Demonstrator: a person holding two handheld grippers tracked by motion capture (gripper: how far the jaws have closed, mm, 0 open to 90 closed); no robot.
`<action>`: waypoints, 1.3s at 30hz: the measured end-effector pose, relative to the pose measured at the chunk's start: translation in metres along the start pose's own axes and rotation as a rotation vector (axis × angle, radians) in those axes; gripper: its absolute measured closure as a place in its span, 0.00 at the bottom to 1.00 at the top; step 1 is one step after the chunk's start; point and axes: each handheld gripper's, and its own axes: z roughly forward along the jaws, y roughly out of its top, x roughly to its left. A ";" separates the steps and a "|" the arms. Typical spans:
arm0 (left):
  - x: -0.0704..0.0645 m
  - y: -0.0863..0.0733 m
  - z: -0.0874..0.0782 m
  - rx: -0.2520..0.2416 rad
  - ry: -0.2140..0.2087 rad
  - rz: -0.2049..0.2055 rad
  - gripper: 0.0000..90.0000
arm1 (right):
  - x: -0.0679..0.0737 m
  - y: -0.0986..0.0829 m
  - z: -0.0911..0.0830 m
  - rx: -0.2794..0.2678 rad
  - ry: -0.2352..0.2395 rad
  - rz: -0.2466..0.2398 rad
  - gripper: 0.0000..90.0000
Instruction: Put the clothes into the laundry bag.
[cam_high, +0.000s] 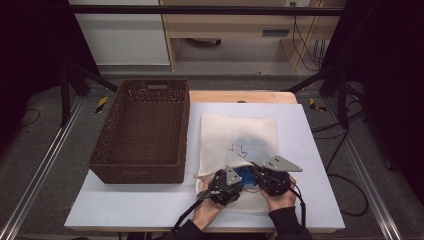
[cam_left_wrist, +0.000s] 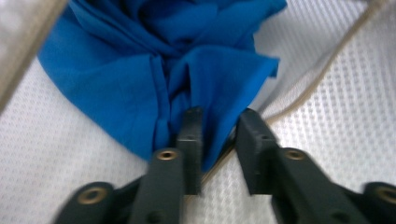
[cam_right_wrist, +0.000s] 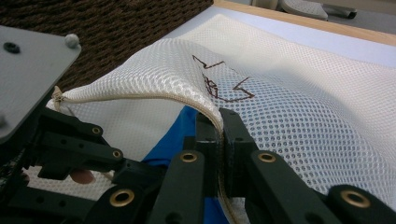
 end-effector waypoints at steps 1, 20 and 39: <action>0.000 0.000 0.000 0.000 0.000 0.000 0.89 | 0.000 0.000 0.000 0.001 0.001 0.001 0.97; -0.004 0.005 -0.007 -0.098 0.025 0.019 0.77 | -0.001 -0.001 -0.001 -0.002 -0.001 0.010 0.96; 0.047 -0.042 -0.096 -0.107 0.109 -0.060 0.44 | -0.008 -0.024 -0.031 -0.022 0.002 0.028 0.50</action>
